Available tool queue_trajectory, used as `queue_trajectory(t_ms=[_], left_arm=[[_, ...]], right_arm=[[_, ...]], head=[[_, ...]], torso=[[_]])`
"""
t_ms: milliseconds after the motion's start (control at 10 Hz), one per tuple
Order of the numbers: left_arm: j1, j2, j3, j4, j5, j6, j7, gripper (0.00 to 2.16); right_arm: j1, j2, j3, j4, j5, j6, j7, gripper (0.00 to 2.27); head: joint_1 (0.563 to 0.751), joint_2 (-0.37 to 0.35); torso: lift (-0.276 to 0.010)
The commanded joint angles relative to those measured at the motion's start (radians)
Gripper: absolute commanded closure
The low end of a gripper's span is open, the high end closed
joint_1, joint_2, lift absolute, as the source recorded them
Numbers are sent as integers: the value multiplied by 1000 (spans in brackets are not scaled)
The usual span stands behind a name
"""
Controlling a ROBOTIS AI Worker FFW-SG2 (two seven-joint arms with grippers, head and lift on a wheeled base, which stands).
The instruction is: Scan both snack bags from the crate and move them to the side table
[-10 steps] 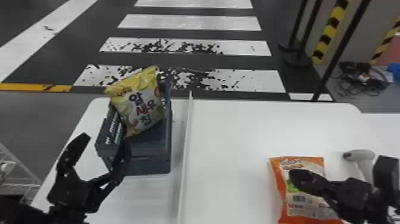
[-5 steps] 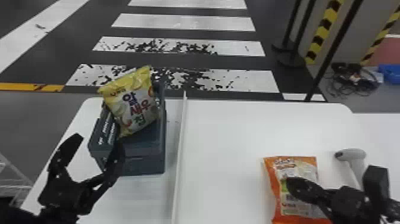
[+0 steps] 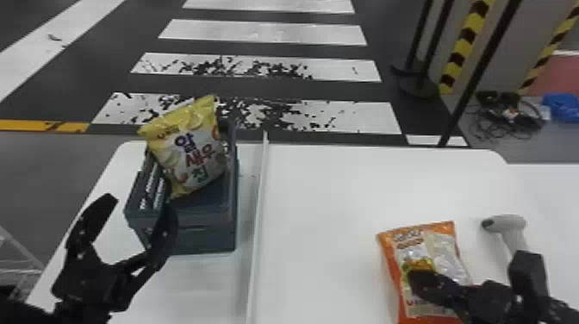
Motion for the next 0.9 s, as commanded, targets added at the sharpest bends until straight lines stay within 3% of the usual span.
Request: queue_trajectory(t_ms=[0, 800], left_arm=[[-2, -2, 0, 2, 1, 0, 0, 100], [-3, -2, 2, 3, 1, 0, 0, 100]], right_arm=[[-4, 2, 9, 32, 3, -26, 0, 2256], [-29, 22, 30, 153, -2, -139, 1, 2256]], head=[[695, -17], [695, 0]], torso=[[-99], [-99]])
